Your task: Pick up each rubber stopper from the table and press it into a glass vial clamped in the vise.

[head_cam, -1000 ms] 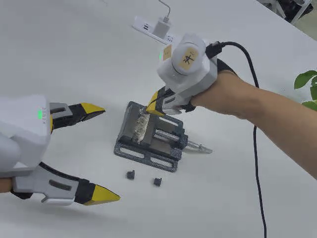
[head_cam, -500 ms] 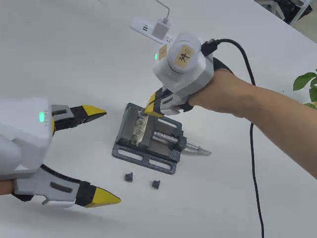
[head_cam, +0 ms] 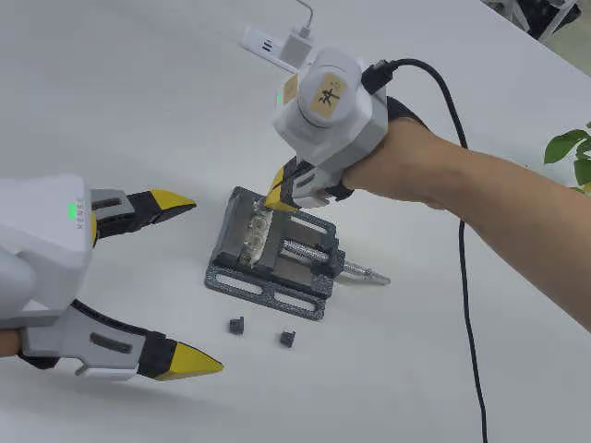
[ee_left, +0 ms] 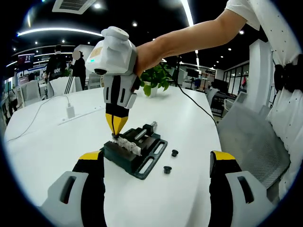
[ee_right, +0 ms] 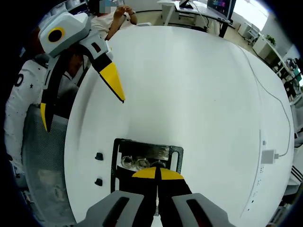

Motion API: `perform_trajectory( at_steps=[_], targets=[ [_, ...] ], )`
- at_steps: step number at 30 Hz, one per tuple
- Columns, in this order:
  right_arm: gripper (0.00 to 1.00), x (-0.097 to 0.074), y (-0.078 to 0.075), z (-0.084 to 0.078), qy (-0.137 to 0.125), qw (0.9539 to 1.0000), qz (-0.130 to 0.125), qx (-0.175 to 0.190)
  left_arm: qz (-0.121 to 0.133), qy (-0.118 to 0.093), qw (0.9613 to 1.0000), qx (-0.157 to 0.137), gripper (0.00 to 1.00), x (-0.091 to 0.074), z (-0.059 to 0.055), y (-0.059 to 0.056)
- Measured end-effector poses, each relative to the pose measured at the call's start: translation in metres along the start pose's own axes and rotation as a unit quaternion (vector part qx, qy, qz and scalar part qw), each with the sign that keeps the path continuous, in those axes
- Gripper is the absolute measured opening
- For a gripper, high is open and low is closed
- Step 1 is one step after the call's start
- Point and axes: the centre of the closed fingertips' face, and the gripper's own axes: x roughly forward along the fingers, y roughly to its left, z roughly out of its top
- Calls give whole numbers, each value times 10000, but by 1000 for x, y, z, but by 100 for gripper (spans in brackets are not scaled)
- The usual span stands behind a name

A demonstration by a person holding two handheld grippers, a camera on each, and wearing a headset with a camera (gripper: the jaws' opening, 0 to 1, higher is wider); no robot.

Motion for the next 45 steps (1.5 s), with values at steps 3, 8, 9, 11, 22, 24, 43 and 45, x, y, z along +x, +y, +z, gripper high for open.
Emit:
perform_trajectory(
  at_steps=[3, 8, 9, 11, 22, 24, 43, 45],
  targets=[
    [0, 0, 0, 0, 63, 10000, 3, 24, -3, -10, 10000, -8, 92, 1, 1, 0],
    [0, -1, -1, 0, 47, 9998, 79, 195, -46, 13, 10000, 22, 91, 0, 5, -4],
    [0, -1, 0, 0, 69, 9997, 91, 193, -56, 22, 10000, 40, 92, 0, 5, -5],
    [0, -1, 0, 0, 95, 9998, 91, 165, -67, 52, 9999, 58, 92, -2, 6, -6],
    [0, -2, 1, -1, -315, 9986, -153, 397, 3, 183, 9997, 158, 92, -9, 6, -6],
    [0, -3, 2, 0, -359, 9978, -211, 513, 7, 197, 9997, 170, 92, -9, 6, -7],
    [4, -12, 9, 0, -875, 9921, -374, 819, 26, 311, 9992, 264, 92, -12, 7, -10],
    [6, -10, 5, 0, -959, 9907, -418, 866, 17, 332, 9990, 283, 91, -12, 7, -10]
  ],
)
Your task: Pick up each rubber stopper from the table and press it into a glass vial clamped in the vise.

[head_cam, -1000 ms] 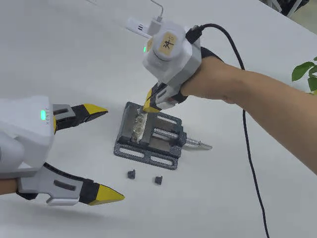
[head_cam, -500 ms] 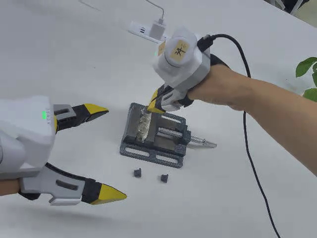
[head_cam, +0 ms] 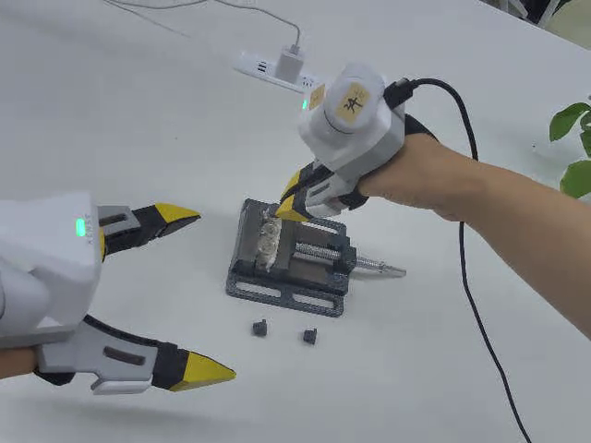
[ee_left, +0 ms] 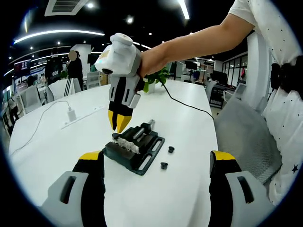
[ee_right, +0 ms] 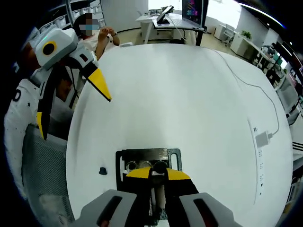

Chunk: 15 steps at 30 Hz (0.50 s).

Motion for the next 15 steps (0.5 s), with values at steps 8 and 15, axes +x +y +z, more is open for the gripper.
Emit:
perform_trajectory(
  at_steps=[8, 15],
  targets=[
    [17, -13, 3, 3, -384, 9989, -154, 214, -43, 24, 10000, 77, 91, -1, 3, -2],
    [26, -24, 10, 1, -796, 9953, -223, 501, -58, 56, 9998, 160, 91, -3, 4, -4]
  ],
)
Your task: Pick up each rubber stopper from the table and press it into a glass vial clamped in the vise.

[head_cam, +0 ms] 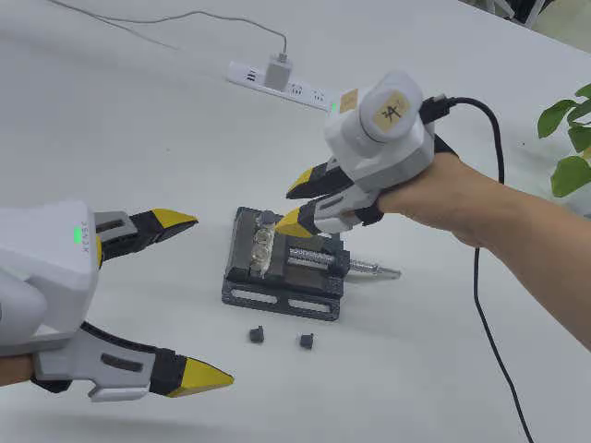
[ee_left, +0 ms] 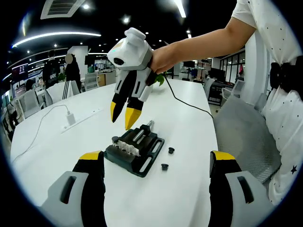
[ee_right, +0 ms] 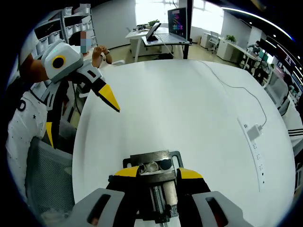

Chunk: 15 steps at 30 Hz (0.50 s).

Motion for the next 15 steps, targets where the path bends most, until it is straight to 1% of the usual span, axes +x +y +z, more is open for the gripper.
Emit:
perform_trajectory(
  at_steps=[5, 8, 14, 15],
  targets=[
    [32, -11, 4, -3, -258, 9995, -94, 133, -6, 57, 10000, 64, 91, -2, -1, 0],
    [38, -18, 8, -7, -368, 9990, -152, 192, -2, 87, 9999, 90, 91, -4, -1, 0],
    [47, -29, 20, -13, -684, 9968, -231, 338, -33, 144, 9998, 157, 91, -4, -1, -3],
    [50, -32, 23, -16, -705, 9966, -252, 349, -40, 161, 9997, 174, 91, -4, -1, -3]
  ],
)
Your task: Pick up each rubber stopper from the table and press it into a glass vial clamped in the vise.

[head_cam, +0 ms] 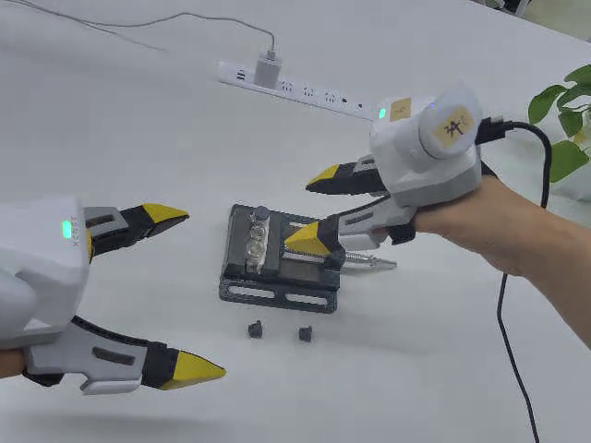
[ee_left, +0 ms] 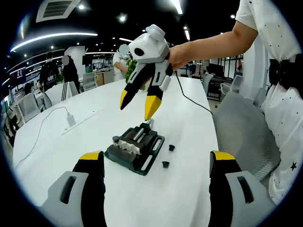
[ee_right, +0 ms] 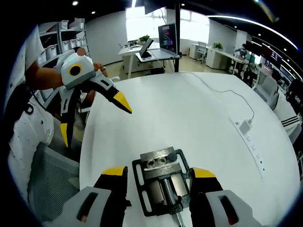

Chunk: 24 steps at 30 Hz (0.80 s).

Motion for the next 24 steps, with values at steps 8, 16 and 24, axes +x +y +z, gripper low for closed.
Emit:
perform_trajectory(
  at_steps=[8, 16, 24],
  targets=[
    [60, -18, 12, -10, -310, 9993, -129, 141, -46, 100, 9999, 99, 91, 3, 1, -2],
    [76, -33, 24, -20, -685, 9973, -177, 203, -105, 184, 9996, 179, 91, 6, 3, -4],
    [87, -44, 31, -43, -917, 9953, -237, 192, -158, 293, 9992, 240, 91, 8, 1, -6]
  ],
)
